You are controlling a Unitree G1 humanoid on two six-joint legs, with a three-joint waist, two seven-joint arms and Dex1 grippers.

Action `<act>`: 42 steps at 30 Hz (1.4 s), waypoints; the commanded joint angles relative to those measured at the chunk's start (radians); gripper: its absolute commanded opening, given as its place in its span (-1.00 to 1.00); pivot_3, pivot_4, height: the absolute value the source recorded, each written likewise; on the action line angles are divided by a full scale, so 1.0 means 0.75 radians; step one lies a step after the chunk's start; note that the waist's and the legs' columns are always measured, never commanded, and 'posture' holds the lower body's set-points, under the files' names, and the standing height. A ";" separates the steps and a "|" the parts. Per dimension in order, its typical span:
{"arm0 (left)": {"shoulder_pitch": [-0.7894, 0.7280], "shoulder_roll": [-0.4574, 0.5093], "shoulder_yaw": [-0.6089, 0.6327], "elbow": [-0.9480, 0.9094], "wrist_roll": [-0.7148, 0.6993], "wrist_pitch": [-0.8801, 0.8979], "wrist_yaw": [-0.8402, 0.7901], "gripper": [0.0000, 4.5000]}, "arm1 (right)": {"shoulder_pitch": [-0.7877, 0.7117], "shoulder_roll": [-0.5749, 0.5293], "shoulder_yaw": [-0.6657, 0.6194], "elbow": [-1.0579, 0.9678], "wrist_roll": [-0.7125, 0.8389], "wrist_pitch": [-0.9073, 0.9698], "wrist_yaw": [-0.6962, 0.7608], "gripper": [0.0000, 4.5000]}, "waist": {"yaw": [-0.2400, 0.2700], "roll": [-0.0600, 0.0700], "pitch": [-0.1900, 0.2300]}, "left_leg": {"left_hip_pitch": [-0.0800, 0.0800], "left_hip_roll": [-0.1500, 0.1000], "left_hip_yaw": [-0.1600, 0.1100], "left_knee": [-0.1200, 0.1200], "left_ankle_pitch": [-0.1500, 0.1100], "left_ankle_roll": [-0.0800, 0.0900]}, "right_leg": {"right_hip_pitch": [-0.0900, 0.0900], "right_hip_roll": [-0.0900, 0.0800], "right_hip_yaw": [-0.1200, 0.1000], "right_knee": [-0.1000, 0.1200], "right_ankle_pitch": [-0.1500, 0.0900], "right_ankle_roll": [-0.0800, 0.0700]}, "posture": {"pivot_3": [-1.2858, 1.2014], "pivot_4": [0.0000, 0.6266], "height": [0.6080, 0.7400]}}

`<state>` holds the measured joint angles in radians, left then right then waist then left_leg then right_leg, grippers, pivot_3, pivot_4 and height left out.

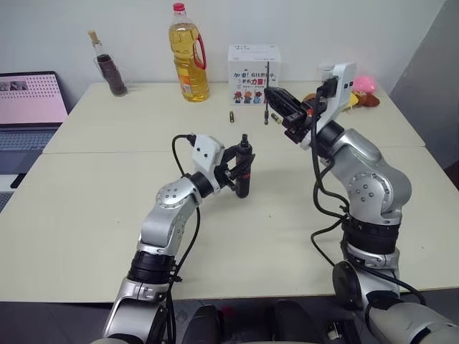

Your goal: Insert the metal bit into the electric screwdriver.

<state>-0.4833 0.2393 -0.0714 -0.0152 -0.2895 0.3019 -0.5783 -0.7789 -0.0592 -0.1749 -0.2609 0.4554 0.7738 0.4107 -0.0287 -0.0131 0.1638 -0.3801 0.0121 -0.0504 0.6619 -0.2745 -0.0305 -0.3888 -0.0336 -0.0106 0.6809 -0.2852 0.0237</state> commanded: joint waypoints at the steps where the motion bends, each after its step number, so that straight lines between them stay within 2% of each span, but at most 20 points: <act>1: 0.016 0.015 0.003 0.027 0.018 0.027 0.009 -0.26 | -0.018 0.047 0.050 -0.024 0.006 -0.103 -0.049 -0.98 | -0.001 0.000 0.000 | 0.000 0.000 0.000 0.000 0.000 0.000 | 0.000 0.000 0.000 0.000 0.000 0.000 | 0.03 -0.52 1.00; 7: 0.023 0.016 0.002 0.008 0.021 0.036 0.019 -0.26 | 0.020 0.103 0.162 0.030 -0.048 -0.245 -0.078 -0.98 | -0.001 0.000 0.000 | 0.000 0.000 0.000 0.000 0.000 0.000 | 0.000 0.000 0.000 0.000 0.000 0.000 | 0.03 -0.52 1.00; 14: 0.033 0.029 0.017 -0.016 0.020 0.054 0.031 -0.26 | 0.057 0.097 0.242 0.091 -0.120 -0.333 -0.118 -0.98 | -0.001 0.000 0.000 | 0.000 0.000 0.000 0.000 0.000 0.000 | 0.000 0.000 0.000 0.000 0.000 0.000 | 0.03 -0.52 1.00; 27: 0.050 0.025 0.037 -0.037 0.021 0.097 0.135 -0.26 | 0.090 0.118 0.278 0.088 -0.160 -0.372 -0.188 -0.98 | -0.003 0.000 0.000 | 0.000 0.001 0.000 -0.001 0.000 0.000 | 0.000 0.000 0.000 0.000 0.000 0.000 | 0.03 -0.52 1.00; 42: 0.038 -0.006 -0.028 0.016 0.089 0.093 0.247 -0.26 | 0.070 0.162 0.330 0.084 -0.230 -0.395 -0.289 -0.98 | -0.005 0.000 0.000 | 0.000 0.001 0.000 -0.001 0.000 0.000 | 0.000 0.001 0.000 -0.001 0.000 0.000 | 0.03 -0.52 1.00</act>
<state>-0.4713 0.2234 -0.0922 -0.0566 -0.2842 0.3457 -0.4311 -0.6980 0.0510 0.0636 -0.1587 0.2917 0.5065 0.2044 -0.0326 -0.0129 0.1640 -0.3797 0.0128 -0.0505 0.6608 -0.2745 -0.0305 -0.3892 -0.0332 -0.0102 0.6804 -0.2852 0.0236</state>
